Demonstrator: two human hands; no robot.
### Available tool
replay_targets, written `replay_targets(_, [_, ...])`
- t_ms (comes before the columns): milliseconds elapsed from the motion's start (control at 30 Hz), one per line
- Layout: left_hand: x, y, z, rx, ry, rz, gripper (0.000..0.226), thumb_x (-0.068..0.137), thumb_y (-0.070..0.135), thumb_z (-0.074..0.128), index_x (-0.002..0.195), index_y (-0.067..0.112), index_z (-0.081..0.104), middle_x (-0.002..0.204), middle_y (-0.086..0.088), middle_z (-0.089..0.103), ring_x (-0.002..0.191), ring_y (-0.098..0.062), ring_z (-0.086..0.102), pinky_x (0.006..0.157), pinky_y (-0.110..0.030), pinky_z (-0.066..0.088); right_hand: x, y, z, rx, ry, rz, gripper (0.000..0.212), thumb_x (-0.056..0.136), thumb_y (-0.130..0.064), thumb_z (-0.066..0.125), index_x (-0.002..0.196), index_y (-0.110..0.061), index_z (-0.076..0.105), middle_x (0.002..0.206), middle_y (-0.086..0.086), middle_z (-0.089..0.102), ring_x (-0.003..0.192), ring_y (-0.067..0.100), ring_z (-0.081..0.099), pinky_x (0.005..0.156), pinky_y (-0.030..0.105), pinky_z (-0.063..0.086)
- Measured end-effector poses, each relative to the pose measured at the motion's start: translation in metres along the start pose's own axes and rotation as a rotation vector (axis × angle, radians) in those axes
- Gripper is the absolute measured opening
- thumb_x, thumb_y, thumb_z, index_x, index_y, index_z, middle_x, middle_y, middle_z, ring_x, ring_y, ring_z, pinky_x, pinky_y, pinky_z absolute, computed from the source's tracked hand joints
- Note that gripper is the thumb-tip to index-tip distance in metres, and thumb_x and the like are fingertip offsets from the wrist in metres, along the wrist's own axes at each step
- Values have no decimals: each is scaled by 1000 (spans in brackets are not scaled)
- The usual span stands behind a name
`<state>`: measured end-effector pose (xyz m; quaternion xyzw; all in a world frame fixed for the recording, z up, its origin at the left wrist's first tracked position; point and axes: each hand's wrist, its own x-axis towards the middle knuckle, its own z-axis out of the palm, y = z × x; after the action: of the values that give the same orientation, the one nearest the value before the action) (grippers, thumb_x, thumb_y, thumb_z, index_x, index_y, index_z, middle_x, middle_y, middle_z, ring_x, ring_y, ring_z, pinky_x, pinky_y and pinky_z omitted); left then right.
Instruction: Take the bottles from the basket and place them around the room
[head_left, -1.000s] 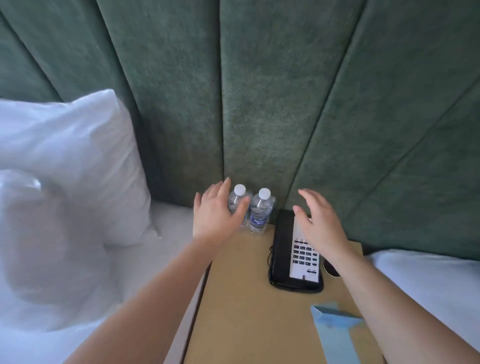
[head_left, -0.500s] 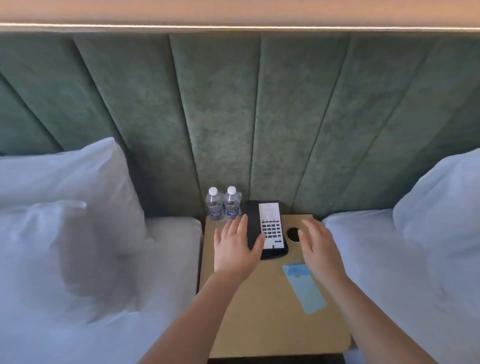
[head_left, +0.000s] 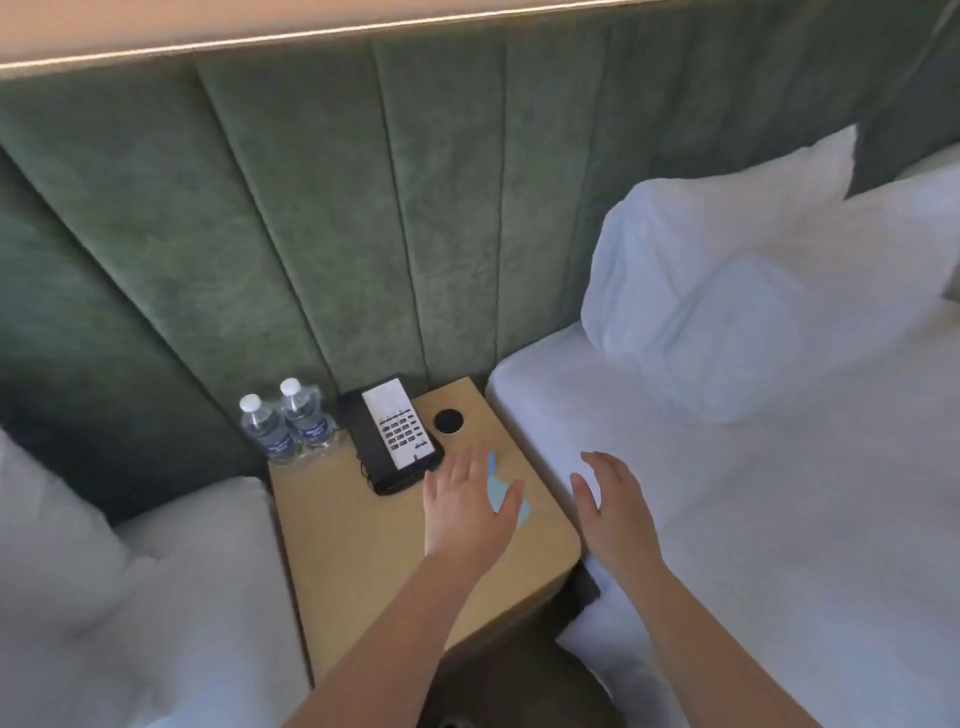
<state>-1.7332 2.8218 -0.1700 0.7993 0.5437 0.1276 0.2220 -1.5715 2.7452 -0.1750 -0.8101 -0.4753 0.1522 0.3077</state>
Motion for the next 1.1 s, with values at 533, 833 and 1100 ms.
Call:
replay_targets(533, [-259,278,166,82,-514,795,71,96,62,26,155,26,11,163,1,17,151,-17,5,121,-46,2,-336,208,-200,-47,546,666,38,100,-36,37,132,-19,49,141,-3,42,131,14,39,99,22,32])
replay_targets(833, [-471,391,220,140,-775,1333,71,95,62,28,154,26,14,163,0,17,151,-22,7,121,-49,5,-581,242,-255,-73,949,1199,43,99,-41,35,135,-20,47,146,-1,39,129,18,44,102,32,40])
replay_targets(1100, [-640,422,235,165,-991,1757,71,95,61,31,154,27,14,163,1,16,151,-22,7,120,-51,5,-732,224,-243,-57,1316,1526,39,99,-37,40,131,-17,51,138,1,45,120,20,50,90,26,41])
